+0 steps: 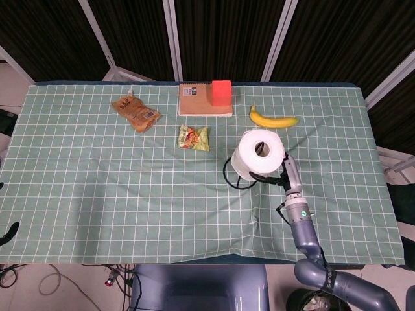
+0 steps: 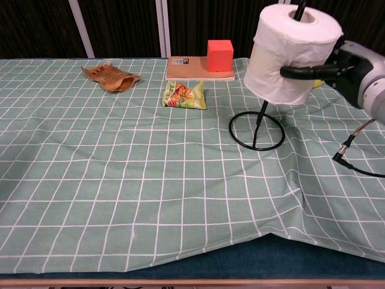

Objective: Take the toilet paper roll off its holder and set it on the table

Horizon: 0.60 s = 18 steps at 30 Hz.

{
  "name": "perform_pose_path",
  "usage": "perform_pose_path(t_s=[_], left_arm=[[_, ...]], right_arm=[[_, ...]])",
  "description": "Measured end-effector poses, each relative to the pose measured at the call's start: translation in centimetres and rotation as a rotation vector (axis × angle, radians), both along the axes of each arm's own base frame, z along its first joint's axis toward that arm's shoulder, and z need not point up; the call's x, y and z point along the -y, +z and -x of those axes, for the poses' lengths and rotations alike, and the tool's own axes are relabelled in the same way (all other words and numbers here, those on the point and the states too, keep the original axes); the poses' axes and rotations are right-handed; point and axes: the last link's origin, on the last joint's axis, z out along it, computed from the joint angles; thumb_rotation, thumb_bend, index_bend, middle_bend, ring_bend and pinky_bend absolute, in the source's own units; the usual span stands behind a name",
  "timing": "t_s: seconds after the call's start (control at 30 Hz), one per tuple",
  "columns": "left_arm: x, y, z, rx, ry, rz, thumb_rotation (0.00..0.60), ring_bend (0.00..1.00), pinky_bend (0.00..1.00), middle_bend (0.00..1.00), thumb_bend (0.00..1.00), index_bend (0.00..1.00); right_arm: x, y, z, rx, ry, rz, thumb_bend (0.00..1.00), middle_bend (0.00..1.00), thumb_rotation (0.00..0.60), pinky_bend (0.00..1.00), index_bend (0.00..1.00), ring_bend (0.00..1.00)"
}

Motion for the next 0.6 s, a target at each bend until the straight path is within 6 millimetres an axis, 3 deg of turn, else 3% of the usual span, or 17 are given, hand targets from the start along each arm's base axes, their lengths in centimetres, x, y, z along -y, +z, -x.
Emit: perform_pose_path(t_s=[0.43, 0.6], left_arm=[[0.0, -0.4, -0.2, -0.008, -0.009, 0.011, 0.6, 0.0, 0.03, 0.0, 0.22, 0.12], [0.0, -0.6, -0.3, -0.012, -0.009, 0.017, 0.6, 0.0, 0.03, 0.0, 0.22, 0.12]], right_arm=[[-1.3, 13.5, 0.5, -0.106, 0.002, 0.203, 0.1, 0.32, 0.6, 0.06, 0.38, 0.36], [-2.0, 16.9, 1.2, -0.117, -0.027, 0.242, 0.1, 0.32, 0.6, 0.06, 0.38, 0.36]])
